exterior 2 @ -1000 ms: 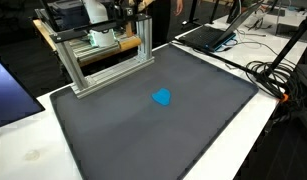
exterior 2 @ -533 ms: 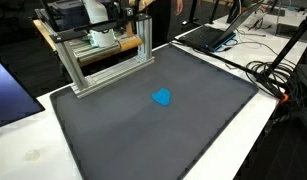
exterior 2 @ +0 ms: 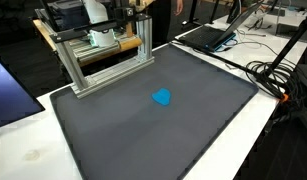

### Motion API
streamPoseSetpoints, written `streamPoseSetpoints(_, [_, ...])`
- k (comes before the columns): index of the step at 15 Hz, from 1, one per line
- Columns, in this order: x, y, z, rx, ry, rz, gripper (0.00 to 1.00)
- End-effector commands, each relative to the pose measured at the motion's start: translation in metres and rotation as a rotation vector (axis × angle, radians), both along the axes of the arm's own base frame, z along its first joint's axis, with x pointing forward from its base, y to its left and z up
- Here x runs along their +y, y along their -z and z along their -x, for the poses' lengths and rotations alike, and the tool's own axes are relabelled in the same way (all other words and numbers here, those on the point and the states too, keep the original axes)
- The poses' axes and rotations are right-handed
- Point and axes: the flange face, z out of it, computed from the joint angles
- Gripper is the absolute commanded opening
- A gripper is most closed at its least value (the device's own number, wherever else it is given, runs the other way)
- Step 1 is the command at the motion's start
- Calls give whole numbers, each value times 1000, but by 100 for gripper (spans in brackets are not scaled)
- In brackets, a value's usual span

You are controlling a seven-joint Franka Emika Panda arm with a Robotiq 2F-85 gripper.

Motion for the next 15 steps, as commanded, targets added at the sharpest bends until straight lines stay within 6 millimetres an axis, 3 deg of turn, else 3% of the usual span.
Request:
streamPoseSetpoints(1, [6, -18, -9, -48, 8, -13, 100])
streamPoseSetpoints(6, [21, -24, -24, -60, -36, -56, 100])
streamPoseSetpoints(11, [38, -10, -38, -51, -60, -124, 100])
streamPoseSetpoints(15, [41, 8, -47, 3, -47, -109, 100])
